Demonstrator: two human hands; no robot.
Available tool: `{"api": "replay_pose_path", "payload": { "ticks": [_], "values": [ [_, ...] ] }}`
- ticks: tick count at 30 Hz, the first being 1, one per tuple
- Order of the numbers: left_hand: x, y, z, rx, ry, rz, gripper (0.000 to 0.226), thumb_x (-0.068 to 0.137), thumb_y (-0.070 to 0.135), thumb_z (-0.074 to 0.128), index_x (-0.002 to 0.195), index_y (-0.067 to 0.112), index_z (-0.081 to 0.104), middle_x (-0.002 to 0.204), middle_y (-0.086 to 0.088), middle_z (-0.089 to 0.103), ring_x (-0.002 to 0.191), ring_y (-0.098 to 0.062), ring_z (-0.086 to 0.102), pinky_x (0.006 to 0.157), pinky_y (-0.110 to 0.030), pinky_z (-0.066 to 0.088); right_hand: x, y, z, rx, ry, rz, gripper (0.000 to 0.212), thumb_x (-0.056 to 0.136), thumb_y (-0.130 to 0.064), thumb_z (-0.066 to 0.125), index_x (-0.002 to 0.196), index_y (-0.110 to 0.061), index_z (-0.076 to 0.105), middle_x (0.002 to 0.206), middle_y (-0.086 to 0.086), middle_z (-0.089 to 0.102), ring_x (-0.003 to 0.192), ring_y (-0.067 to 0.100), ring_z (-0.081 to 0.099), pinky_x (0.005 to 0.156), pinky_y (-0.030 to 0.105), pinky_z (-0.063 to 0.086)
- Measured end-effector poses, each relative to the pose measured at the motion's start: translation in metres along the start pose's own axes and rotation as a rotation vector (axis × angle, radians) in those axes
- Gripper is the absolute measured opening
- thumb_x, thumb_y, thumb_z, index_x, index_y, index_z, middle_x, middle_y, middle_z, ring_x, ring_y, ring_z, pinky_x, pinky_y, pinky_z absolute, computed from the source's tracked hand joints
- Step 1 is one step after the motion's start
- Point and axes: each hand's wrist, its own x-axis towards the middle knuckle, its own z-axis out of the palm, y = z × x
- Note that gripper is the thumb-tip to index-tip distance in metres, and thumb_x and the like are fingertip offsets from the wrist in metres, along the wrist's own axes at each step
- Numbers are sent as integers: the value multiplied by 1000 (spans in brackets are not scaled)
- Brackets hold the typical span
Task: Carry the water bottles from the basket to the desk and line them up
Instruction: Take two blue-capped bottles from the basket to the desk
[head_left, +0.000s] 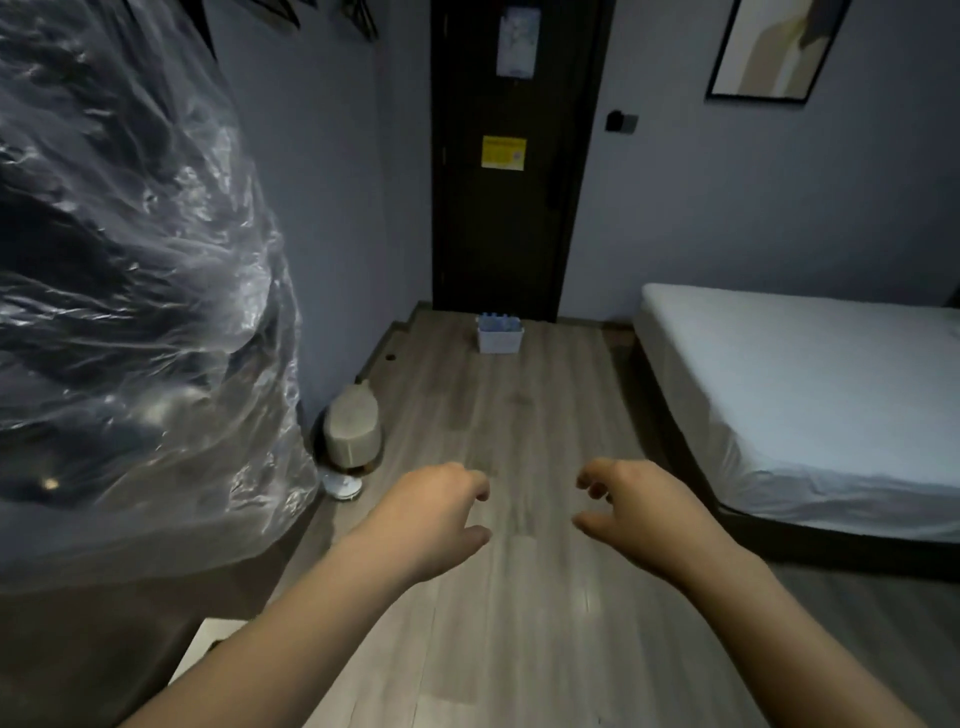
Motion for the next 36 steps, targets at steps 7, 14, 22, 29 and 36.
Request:
{"api": "replay_pose_path", "payload": {
  "ticks": [7,14,22,29,36],
  "values": [
    [113,-22,-2,21,2,50,39,85,40,57,120,23,55,119,1,60,107,-21,58,84,-30,45,96,40,-15,-53,34,42,43,87,-41,62,127,-27,54,119,-7,63,103,10,60,84,24,50],
    [233,-23,-6,27,-4,7,40,86,39,56,123,23,55,120,1,59,108,-19,57,88,-31,47,205,100,-34,-47,1,32,43,85,-41,63,125,-28,55,117,-6,62,99,11,61,83,25,52],
    [350,-31,-7,27,-8,-27,40,85,37,57,123,23,55,120,1,59,110,-19,57,91,-32,46,315,149,-56,-38,-25,-11,42,87,-39,62,126,-25,55,117,-4,62,98,12,62,85,27,52],
    [454,-69,4,9,-45,-25,40,84,35,57,123,23,55,119,3,59,109,-17,57,89,-28,46,419,174,-55,-16,-25,5,40,87,-38,63,124,-25,56,113,-6,63,95,10,62,81,22,52],
    [577,-134,-4,-7,-38,0,38,85,36,57,121,23,56,121,2,59,111,-18,56,89,-28,44,551,180,-66,-51,-48,35,41,87,-38,62,125,-25,55,114,-5,63,97,11,62,84,25,53]
  ]
}}
